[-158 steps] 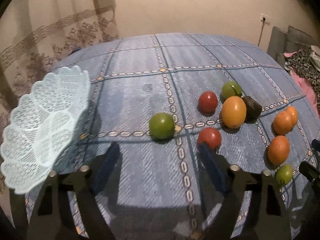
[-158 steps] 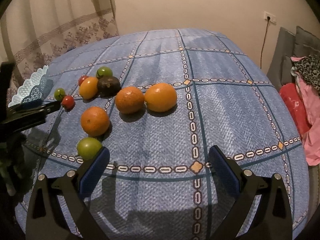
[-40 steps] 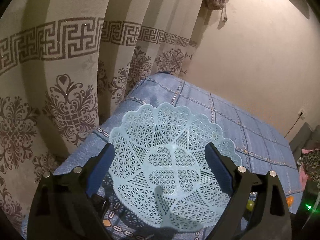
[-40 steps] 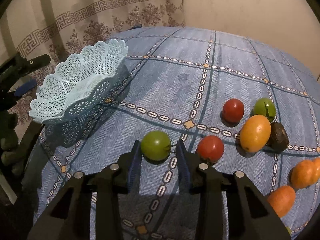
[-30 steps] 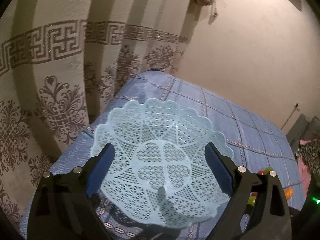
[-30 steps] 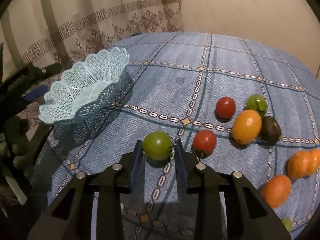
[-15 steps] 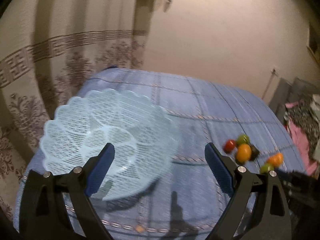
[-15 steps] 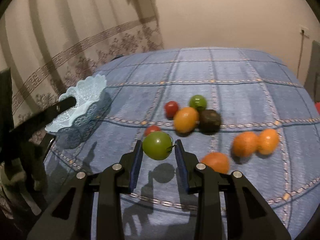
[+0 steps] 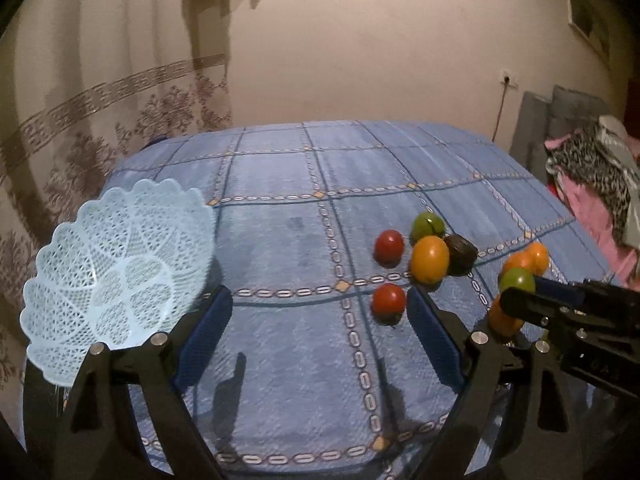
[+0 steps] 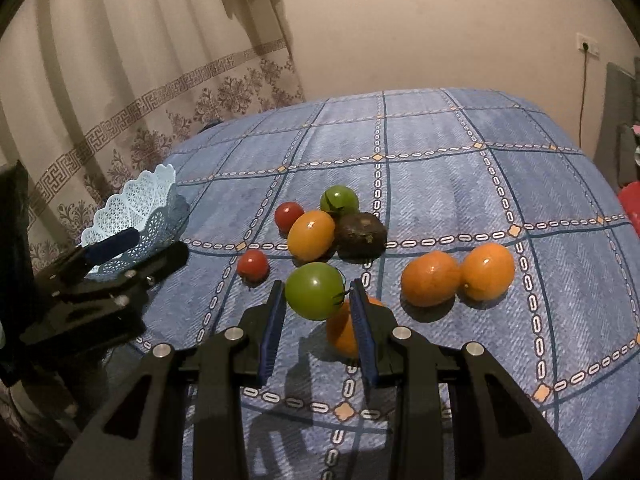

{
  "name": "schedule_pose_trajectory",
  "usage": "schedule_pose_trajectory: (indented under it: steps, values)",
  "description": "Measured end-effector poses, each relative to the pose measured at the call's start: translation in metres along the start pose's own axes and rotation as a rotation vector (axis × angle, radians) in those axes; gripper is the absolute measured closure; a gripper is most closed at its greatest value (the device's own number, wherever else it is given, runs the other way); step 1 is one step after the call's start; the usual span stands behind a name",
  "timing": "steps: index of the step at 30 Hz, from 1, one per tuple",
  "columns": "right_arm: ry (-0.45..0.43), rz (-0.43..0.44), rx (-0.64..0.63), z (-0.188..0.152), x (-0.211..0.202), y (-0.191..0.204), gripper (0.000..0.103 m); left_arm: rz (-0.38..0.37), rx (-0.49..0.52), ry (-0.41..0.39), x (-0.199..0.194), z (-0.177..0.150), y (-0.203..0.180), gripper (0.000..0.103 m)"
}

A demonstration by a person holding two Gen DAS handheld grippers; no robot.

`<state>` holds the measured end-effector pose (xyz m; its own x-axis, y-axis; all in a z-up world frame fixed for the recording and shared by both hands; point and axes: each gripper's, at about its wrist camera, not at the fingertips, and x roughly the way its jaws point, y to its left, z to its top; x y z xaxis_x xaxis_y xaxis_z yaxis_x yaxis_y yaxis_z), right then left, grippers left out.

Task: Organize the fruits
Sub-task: 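Lower the left gripper onto the red tomato and close it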

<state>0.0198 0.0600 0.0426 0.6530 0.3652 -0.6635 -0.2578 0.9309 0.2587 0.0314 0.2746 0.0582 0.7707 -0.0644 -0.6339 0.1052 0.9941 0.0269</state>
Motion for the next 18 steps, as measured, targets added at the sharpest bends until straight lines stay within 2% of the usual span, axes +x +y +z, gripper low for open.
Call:
schedule_pose_trajectory:
  steps: [5,8,13,15,16,18]
  values:
    - [0.006,0.001,0.007,0.0,0.004,-0.007,0.07,-0.006,0.081,0.044,0.018,-0.001,-0.021,0.033]
    - [-0.002,0.003,0.013,0.0,0.004,-0.01,0.07,-0.04,0.113,0.09,0.034,-0.001,-0.032,0.041]
    - [-0.012,0.009,0.018,-0.001,0.004,-0.013,0.07,-0.092,0.102,0.14,0.048,-0.005,-0.036,0.048]
    - [-0.014,0.014,0.023,-0.002,0.003,-0.014,0.07,-0.109,0.091,0.16,0.054,-0.006,-0.036,0.057]
    - [-0.015,0.015,0.023,-0.002,0.003,-0.014,0.07,-0.117,0.086,0.168,0.056,-0.007,-0.035,0.064]
    - [-0.017,0.014,0.023,-0.002,0.003,-0.015,0.07,-0.123,0.077,0.177,0.061,-0.009,-0.037,0.069]
